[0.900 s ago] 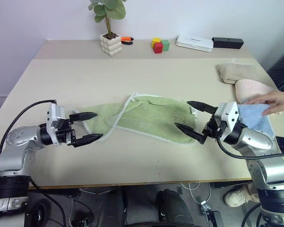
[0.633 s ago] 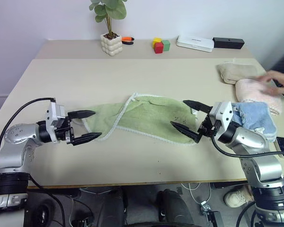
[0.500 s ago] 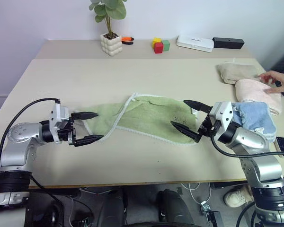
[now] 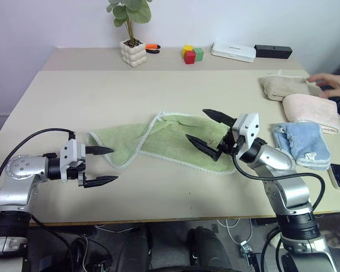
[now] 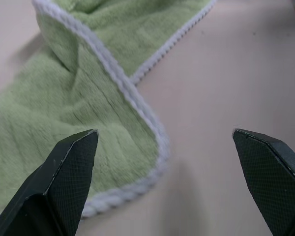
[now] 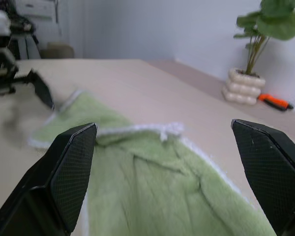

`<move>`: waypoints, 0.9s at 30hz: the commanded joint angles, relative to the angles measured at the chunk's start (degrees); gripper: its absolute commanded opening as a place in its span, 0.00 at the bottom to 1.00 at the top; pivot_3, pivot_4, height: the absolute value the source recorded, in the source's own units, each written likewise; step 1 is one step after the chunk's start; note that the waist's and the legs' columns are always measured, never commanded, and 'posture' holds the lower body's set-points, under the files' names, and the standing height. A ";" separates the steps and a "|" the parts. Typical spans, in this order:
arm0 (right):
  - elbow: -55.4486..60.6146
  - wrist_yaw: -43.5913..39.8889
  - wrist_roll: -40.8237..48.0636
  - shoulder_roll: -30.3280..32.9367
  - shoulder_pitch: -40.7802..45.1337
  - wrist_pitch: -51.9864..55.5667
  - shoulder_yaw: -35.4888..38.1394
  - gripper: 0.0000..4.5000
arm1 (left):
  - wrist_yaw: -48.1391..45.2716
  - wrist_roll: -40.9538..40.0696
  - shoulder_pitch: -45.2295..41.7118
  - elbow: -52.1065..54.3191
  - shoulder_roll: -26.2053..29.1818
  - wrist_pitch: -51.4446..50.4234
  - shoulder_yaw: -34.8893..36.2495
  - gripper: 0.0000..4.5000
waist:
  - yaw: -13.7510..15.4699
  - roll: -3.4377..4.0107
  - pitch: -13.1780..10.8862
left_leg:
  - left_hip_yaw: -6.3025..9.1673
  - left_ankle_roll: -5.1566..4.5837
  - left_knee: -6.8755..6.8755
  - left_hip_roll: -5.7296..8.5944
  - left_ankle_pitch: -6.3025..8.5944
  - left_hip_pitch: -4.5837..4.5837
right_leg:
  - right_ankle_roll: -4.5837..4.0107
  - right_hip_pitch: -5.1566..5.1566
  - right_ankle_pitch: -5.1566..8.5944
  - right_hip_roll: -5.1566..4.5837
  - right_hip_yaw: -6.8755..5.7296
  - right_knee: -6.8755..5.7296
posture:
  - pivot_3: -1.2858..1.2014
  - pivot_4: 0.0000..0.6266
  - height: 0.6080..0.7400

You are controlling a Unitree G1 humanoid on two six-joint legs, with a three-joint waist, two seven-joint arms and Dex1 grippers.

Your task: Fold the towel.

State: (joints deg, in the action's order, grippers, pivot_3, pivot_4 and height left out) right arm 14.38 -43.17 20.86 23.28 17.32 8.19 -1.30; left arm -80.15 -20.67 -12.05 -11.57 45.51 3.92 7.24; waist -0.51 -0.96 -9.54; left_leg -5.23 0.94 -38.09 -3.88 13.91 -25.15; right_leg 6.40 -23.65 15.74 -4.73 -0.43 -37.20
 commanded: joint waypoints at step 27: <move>-3.47 7.23 -5.96 -5.13 2.19 -6.11 -1.49 1.00 | 6.49 7.05 -3.37 -4.98 -1.79 5.34 -6.93 0.01 | -0.11 0.03 0.02 | -0.03 0.00 0.01 0.00 0.00 0.02 | 0.01 0.00 0.00 0.01 0.00 -0.02 | 0.52 0.24 0.96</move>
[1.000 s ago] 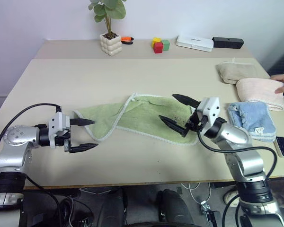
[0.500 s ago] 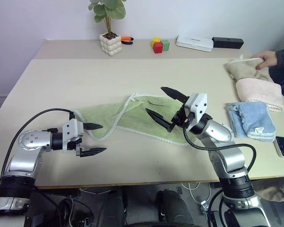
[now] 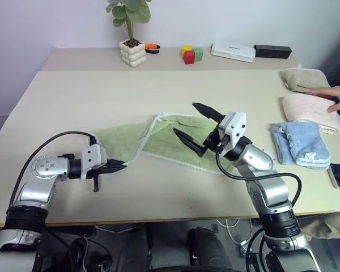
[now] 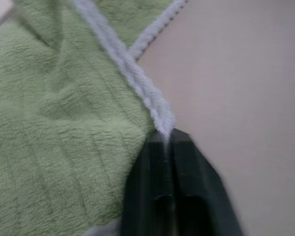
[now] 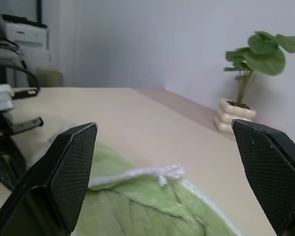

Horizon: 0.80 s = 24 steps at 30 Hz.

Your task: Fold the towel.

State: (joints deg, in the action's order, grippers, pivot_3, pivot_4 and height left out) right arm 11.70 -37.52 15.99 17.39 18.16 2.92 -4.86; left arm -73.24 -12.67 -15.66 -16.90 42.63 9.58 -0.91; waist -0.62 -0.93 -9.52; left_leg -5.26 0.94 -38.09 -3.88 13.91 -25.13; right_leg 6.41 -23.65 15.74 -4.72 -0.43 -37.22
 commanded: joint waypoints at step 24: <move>-37.58 15.46 -8.53 8.20 23.84 25.12 10.60 1.00 | 1.15 -13.05 8.66 9.80 1.13 -5.08 13.62 0.01 | -0.33 0.06 -0.04 | -0.09 0.00 0.06 -0.02 0.00 -0.04 | -0.01 -0.09 0.00 -0.02 0.05 0.00 | 0.52 0.24 0.96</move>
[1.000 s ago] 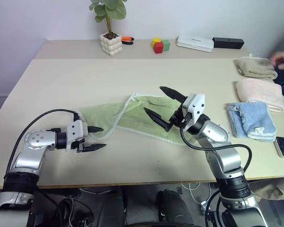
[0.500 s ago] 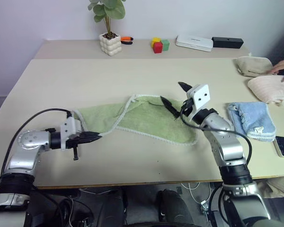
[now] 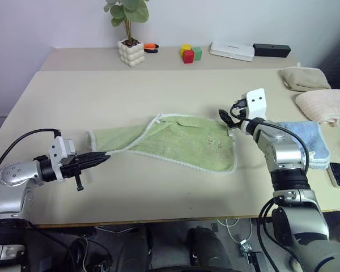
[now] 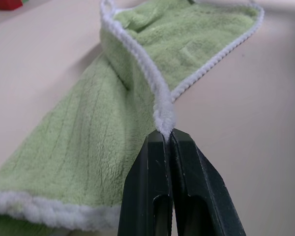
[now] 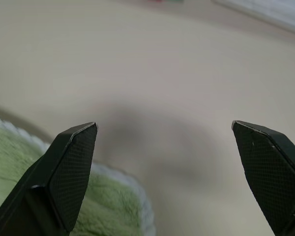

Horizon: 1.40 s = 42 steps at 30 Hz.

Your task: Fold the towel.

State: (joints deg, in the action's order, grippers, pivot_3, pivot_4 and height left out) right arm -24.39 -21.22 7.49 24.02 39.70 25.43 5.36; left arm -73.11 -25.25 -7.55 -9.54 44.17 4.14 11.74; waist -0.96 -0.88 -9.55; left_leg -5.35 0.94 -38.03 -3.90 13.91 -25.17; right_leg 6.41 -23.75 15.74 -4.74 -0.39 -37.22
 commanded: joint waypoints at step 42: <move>6.40 -9.17 -0.91 1.55 0.26 -10.77 -2.72 0.01 | 15.39 6.25 -11.20 -8.38 -3.83 4.02 0.01 0.00 | 0.17 0.03 0.00 | -0.04 0.00 0.01 0.00 0.00 -0.16 | 0.02 -0.21 -0.02 0.01 0.02 -0.02 | 0.52 0.24 0.96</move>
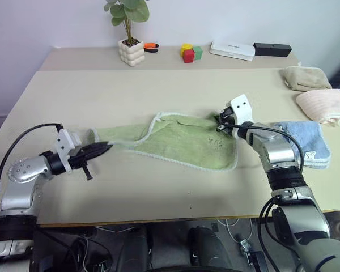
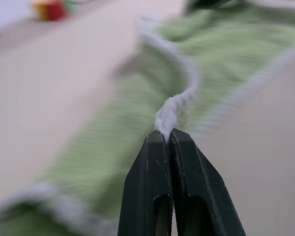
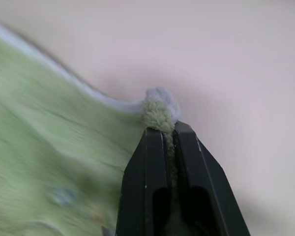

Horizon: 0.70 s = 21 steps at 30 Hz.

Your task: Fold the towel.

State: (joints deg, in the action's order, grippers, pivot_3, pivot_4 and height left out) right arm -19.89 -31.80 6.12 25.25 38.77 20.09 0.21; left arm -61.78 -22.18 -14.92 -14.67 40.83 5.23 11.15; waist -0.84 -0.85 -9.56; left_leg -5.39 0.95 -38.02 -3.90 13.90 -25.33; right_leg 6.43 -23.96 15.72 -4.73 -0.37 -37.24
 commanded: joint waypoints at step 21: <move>-34.29 17.64 -5.17 -1.30 31.35 -42.97 5.21 0.01 | 29.77 25.19 -57.86 -56.81 8.42 26.52 -4.39 0.00 | -0.34 -0.10 -0.16 | -0.41 0.44 0.27 -0.02 -0.27 -0.26 | 0.04 -0.49 0.00 -0.02 0.03 0.05 | 0.52 0.24 0.96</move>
State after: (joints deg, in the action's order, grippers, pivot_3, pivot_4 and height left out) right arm -56.86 -13.87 -0.84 21.94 69.77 -19.19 3.19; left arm -30.83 3.65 -71.67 -71.44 46.93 29.34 5.35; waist -1.18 -0.95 -9.72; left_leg -5.83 1.38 -37.72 -3.92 13.63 -25.57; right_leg 6.47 -24.44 15.72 -4.76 -0.34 -37.17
